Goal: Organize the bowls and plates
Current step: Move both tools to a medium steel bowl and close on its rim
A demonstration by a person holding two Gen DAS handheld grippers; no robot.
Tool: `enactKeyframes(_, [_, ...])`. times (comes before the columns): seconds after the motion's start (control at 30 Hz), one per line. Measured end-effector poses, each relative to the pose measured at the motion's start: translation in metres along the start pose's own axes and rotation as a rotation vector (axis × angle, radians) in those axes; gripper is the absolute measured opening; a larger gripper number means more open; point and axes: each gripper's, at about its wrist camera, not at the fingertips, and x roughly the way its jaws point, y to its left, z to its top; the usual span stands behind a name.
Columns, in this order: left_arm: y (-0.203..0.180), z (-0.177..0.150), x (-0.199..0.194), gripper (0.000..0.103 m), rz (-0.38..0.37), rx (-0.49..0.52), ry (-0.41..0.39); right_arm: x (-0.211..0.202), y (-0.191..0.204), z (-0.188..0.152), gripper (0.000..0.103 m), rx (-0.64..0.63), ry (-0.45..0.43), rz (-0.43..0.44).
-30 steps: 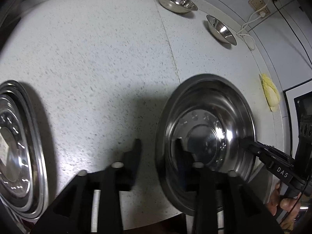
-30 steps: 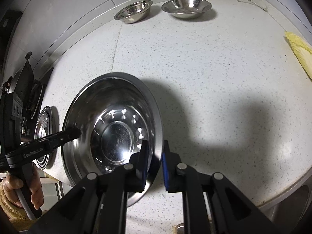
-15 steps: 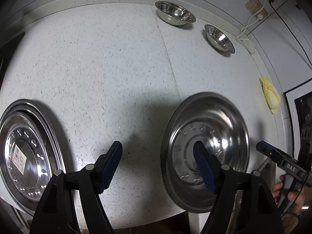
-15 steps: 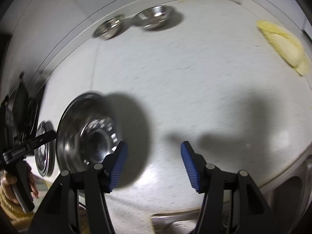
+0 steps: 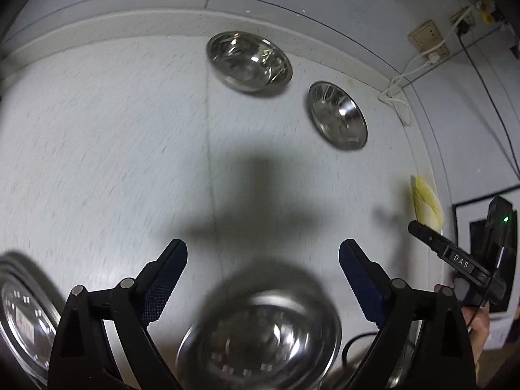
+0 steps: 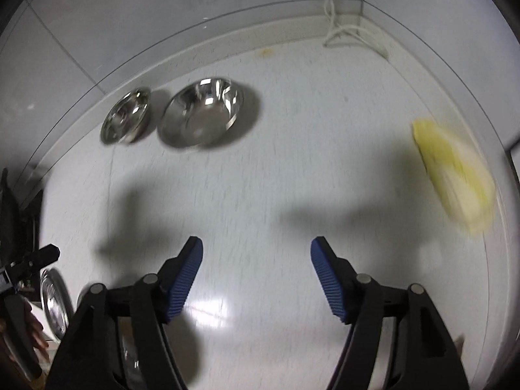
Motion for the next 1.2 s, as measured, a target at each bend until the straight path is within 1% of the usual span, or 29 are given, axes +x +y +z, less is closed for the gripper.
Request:
enactKeyframes(0.13, [-0.015,0.028,0.028,0.092,0.023,0.007,0.006,0.027,0.003,0.034,0.069,0.003,0.001,0.024])
enactKeyframes(0.23, [-0.02,0.048,0.05,0.092,0.023,-0.025,0.004,0.051,0.006,0.06,0.069,0.009,0.015,0.043])
enactKeyframes(0.27, [-0.021,0.057,0.058,0.092,0.022,-0.051,-0.005,0.06,0.006,0.069,0.069,0.018,0.023,0.055])
enactKeyframes(0.47, [-0.026,0.085,0.097,0.091,-0.003,-0.107,0.006,0.096,0.011,0.103,0.069,0.034,0.055,0.08])
enactKeyframes(0.57, [-0.029,0.096,0.109,0.091,-0.022,-0.133,0.002,0.106,0.014,0.113,0.069,0.032,0.062,0.081])
enactKeyframes(0.67, [-0.034,0.106,0.117,0.092,-0.029,-0.136,-0.014,0.115,0.015,0.12,0.069,0.03,0.071,0.092])
enactKeyframes(0.73, [-0.038,0.112,0.125,0.091,-0.037,-0.142,-0.01,0.119,0.015,0.123,0.069,0.028,0.073,0.096])
enactKeyframes(0.83, [-0.043,0.118,0.133,0.091,-0.054,-0.13,-0.011,0.125,0.014,0.126,0.069,0.023,0.087,0.085])
enactKeyframes(0.9, [-0.047,0.121,0.138,0.091,-0.047,-0.12,-0.015,0.127,0.015,0.128,0.069,0.022,0.088,0.072])
enactKeyframes(1.0, [-0.045,0.126,0.147,0.09,-0.051,-0.142,-0.006,0.132,0.017,0.131,0.068,0.001,0.097,0.059])
enactKeyframes(1.1, [-0.048,0.129,0.148,0.09,-0.049,-0.133,-0.023,0.136,0.019,0.132,0.067,-0.004,0.094,0.049])
enactKeyframes(1.13, [-0.049,0.13,0.15,0.09,-0.051,-0.134,-0.019,0.137,0.021,0.133,0.063,-0.003,0.089,0.05])
enactKeyframes(1.17, [-0.05,0.131,0.15,0.09,-0.044,-0.129,-0.026,0.139,0.02,0.133,0.05,0.003,0.085,0.048])
enactKeyframes(1.2, [-0.051,0.132,0.151,0.09,-0.041,-0.129,-0.026,0.141,0.019,0.133,0.04,0.014,0.089,0.049])
